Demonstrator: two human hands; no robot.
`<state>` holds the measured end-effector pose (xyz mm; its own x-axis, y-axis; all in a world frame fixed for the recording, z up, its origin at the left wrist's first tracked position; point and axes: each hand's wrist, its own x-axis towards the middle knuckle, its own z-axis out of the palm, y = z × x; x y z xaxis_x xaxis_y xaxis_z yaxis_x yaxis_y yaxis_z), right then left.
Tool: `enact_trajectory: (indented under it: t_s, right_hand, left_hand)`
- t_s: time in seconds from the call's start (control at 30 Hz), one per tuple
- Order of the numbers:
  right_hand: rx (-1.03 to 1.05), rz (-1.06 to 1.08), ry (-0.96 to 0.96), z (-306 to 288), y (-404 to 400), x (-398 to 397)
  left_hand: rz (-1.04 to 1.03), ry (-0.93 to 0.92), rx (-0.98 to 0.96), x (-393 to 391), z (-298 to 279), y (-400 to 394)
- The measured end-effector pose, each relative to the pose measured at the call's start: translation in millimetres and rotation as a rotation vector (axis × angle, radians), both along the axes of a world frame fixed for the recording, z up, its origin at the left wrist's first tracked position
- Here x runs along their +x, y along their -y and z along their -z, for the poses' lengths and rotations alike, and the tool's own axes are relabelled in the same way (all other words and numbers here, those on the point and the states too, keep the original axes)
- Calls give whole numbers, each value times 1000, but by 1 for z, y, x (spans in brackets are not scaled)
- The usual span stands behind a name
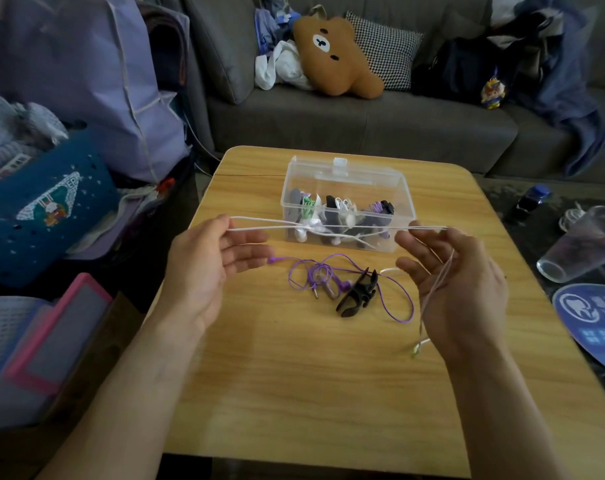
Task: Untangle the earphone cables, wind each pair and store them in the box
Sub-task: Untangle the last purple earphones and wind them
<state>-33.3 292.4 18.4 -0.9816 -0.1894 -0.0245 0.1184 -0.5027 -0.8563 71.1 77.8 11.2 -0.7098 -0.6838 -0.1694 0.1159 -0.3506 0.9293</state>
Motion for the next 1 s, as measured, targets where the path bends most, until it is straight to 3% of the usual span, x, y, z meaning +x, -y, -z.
enact_trajectory:
  t_s: [0.13, 0.23, 0.33, 0.4, 0.47, 0.53, 0.77, 0.9, 1.0]
  right_hand:
    - [38, -26, 32, 0, -2, -1]
    - [20, -27, 86, 0, -3, -1]
    - [41, -37, 134, 2, -2, 0]
    - [55, -43, 135, 3, -1, 1]
    - [65, -42, 116, 2, -2, 1]
    - [72, -51, 90, 0, -3, 0]
    - [87, -125, -26, -7, -7, 3]
    - [112, -36, -12, -7, -17, -7]
    - [291, 121, -83, -7, -29, -14]
  left_hand:
    - [137, -128, 220, 4, -5, 4]
    - [234, -169, 188, 6, -8, 4]
    - [330, -124, 32, 7, -5, 2]
    - [358, 0, -170, 8, -1, 0]
    - [281, 200, -471, 8, 4, 1]
    - [148, 338, -618, 7, 10, 3]
    - [-3, 359, -682, 4, 16, 6]
    - [-22, 212, -501, 4, 13, 10]
    - [-20, 184, -444, 5, 14, 15]
